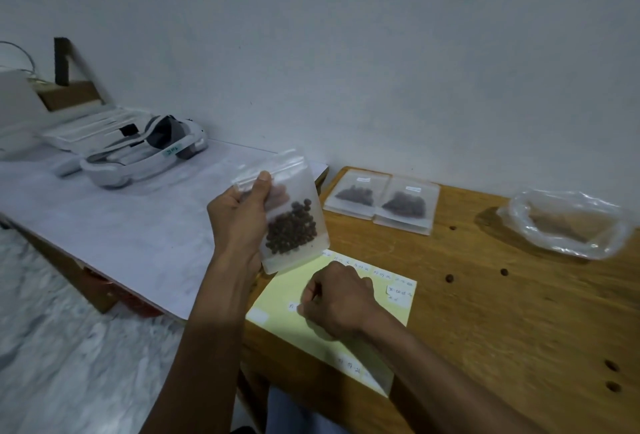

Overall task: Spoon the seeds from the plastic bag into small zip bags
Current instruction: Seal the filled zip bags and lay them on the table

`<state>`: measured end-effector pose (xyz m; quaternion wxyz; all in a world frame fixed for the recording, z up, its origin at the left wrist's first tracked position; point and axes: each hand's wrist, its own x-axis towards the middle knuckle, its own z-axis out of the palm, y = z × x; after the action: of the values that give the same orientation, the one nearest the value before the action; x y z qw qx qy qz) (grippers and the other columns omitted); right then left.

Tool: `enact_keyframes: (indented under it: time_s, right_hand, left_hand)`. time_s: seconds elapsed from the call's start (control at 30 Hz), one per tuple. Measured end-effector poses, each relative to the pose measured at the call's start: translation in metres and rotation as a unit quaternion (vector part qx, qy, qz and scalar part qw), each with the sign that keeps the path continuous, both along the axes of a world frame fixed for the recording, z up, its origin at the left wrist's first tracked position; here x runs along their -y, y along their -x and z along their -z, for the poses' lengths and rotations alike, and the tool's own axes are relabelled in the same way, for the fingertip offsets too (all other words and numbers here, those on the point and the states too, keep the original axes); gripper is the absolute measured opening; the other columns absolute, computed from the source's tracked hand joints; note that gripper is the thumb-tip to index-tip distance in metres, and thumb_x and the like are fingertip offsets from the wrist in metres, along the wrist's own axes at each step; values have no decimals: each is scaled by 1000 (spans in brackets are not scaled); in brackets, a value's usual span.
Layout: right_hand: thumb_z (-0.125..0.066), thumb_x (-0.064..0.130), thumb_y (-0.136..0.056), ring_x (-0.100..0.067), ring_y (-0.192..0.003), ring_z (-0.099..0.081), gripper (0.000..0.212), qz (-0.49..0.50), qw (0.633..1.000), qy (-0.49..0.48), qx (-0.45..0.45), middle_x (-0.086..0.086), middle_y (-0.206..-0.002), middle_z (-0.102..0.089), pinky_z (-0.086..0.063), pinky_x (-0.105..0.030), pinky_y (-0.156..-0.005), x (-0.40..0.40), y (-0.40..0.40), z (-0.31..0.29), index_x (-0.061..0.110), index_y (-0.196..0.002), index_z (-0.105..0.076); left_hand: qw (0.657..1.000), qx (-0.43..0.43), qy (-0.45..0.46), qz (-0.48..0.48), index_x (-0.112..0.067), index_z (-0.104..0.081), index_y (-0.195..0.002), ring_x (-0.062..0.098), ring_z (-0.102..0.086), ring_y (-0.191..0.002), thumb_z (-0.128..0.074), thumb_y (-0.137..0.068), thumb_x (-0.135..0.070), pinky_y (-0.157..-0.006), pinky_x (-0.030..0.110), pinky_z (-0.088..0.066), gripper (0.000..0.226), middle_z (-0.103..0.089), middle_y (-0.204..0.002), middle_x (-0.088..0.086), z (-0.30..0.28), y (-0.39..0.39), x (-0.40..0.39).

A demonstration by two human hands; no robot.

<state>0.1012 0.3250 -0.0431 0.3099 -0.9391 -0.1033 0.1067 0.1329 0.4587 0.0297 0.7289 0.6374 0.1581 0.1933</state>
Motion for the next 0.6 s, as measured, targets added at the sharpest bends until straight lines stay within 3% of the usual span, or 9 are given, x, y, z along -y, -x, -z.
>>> enact_keyframes:
  time_s: [0.13,0.2,0.3,0.37,0.43,0.47,0.53,0.6]
  right_hand:
    - [-65,23,-91,-18,-96,-64,16,-11,1000,-2,-10,3,-91,-74,-41,-41,-90,2,2,-5,15,-82,-76]
    - [-64,19,-93,-16,-90,-66,15,-20,998,-48,-26,0,-90,-75,-50,-40,-88,9,5,-13,10,-87,-75]
    - [-65,17,-95,-4,-75,-64,10,1,985,-174,6,5,-83,-70,-56,-22,-70,30,6,-37,18,-86,-69]
    - [-70,21,-92,-2,-65,-61,7,25,974,-214,77,3,-78,-69,-53,-19,-60,45,-1,-58,19,-85,-69]
    - [-75,23,-89,-2,-66,-63,7,38,966,-199,158,6,-76,-71,-52,-16,-61,57,-13,-79,19,-84,-72]
    - [-77,24,-87,-2,-67,-63,8,39,965,-181,186,7,-76,-71,-51,-15,-61,61,-18,-88,19,-82,-73]
    - [-78,24,-85,-4,-68,-63,9,36,968,-141,204,7,-75,-72,-52,-20,-64,69,-27,-98,18,-80,-74]
    - [-79,22,-85,-3,-67,-62,8,34,972,-104,207,8,-74,-71,-55,-26,-69,74,-32,-100,17,-79,-75]
  left_hand:
    - [1000,-7,8,3,-12,-75,-98,9,-77,-78,-67,-96,-30,-57,21,-57,20,-80,-82,-4,1,1,-1]
    - [1000,-10,11,11,-11,-75,-98,10,-77,-78,-66,-96,-30,-61,25,-58,21,-80,-81,-4,1,2,-1]
    - [999,-31,21,34,-8,-74,-92,17,-78,-77,-66,-96,-29,-67,31,-60,23,-80,-81,2,2,2,2]
    - [996,-41,44,61,-5,-74,-91,26,-78,-82,-66,-96,-27,-73,39,-62,24,-80,-86,9,5,2,10]
    - [993,-47,45,98,-4,-75,-86,30,-77,-82,-68,-95,-24,-82,45,-62,24,-79,-86,14,8,1,21]
    - [991,-50,38,117,-3,-74,-83,28,-76,-77,-69,-95,-23,-78,42,-62,24,-78,-84,14,9,2,28]
    - [986,-54,28,154,-2,-72,-83,25,-74,-70,-68,-95,-22,-69,35,-61,24,-77,-82,16,10,3,43]
    - [983,-54,22,174,0,-73,-87,29,-75,-78,-69,-95,-25,-78,43,-61,27,-77,-88,20,13,3,53]
